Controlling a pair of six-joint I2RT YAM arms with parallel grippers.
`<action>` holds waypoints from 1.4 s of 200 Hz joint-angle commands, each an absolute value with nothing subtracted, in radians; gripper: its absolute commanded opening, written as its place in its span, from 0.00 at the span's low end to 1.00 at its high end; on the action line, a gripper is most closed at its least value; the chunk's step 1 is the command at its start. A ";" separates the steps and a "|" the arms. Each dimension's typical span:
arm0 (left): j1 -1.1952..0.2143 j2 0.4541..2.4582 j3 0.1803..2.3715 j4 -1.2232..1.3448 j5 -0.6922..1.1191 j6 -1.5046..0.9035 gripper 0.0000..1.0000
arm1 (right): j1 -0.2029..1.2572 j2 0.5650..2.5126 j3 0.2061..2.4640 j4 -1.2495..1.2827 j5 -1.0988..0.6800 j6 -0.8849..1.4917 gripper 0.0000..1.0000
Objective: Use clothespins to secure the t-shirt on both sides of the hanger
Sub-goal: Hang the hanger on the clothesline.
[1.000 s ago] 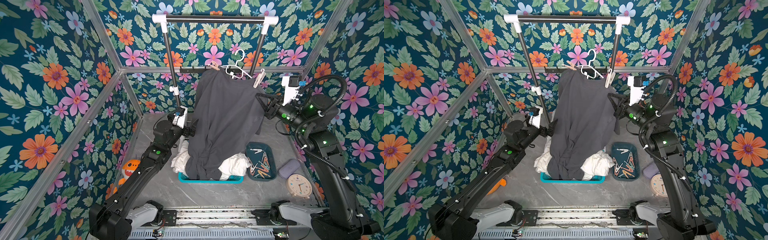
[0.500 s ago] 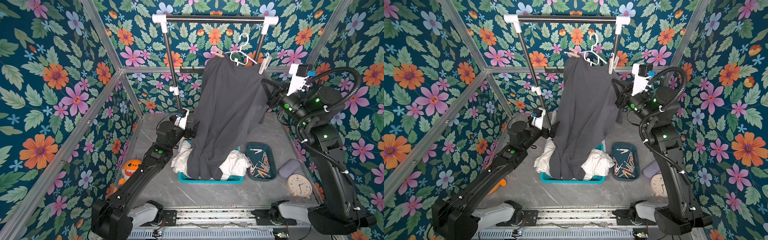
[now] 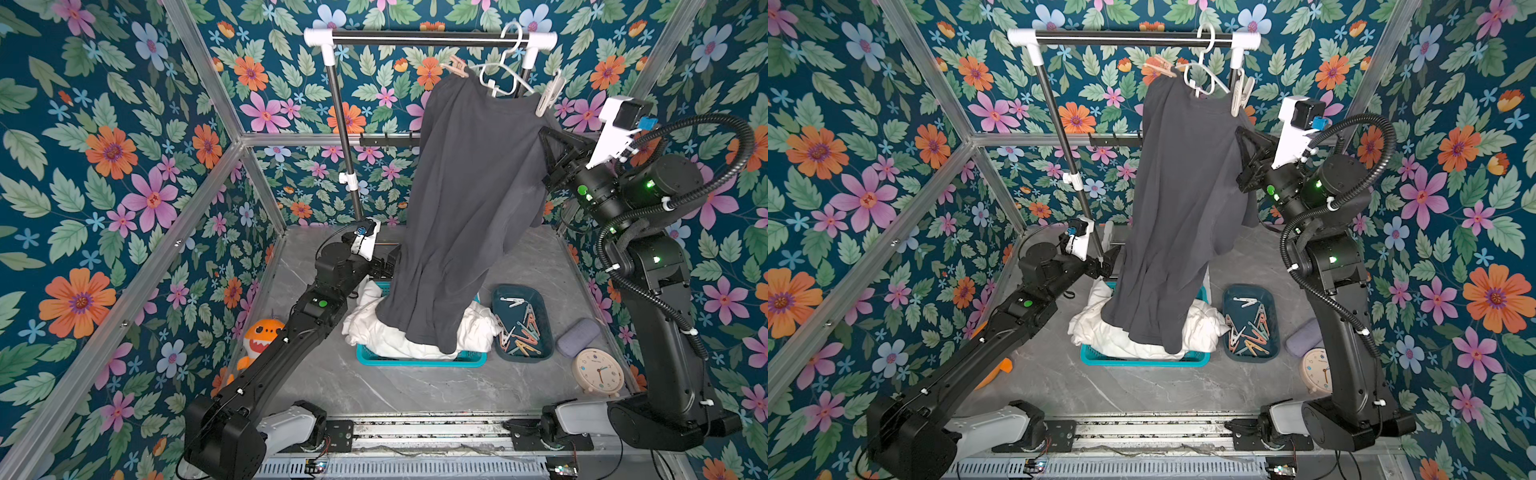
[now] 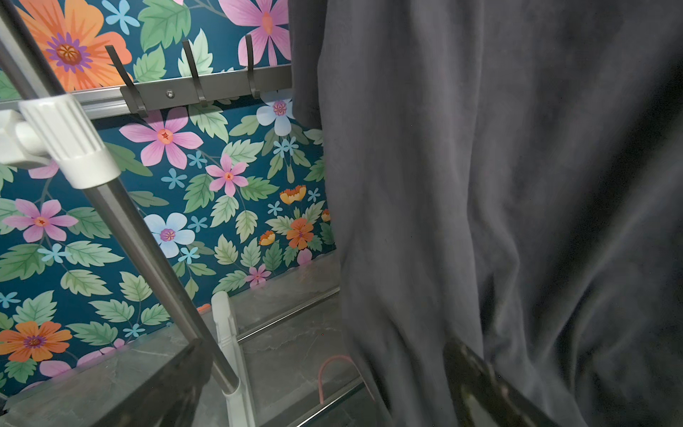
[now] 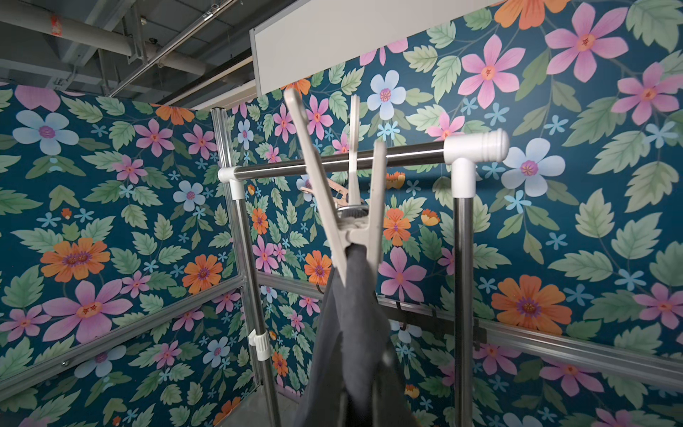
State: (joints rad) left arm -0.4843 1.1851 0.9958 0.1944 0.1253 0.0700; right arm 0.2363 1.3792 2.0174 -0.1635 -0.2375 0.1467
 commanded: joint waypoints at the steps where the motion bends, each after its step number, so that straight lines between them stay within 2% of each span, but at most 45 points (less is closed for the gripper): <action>1: -0.483 1.183 0.996 0.226 0.126 0.067 1.00 | 0.237 1.401 2.066 -0.094 -0.175 0.113 0.00; 87: -0.483 1.182 0.992 0.227 0.121 0.081 1.00 | 0.235 1.565 2.299 -0.183 -0.113 0.062 0.00; 139: -0.483 1.184 0.986 0.230 0.120 0.091 1.00 | 0.236 1.703 2.503 -0.341 -0.063 0.043 0.00; 233: -0.483 1.190 0.983 0.229 0.127 0.097 1.00 | 0.233 1.718 2.482 -0.316 -0.020 0.019 0.00; 280: -0.483 1.193 0.987 0.223 0.135 0.100 1.00 | 0.233 1.755 2.573 -0.394 -0.009 -0.001 0.00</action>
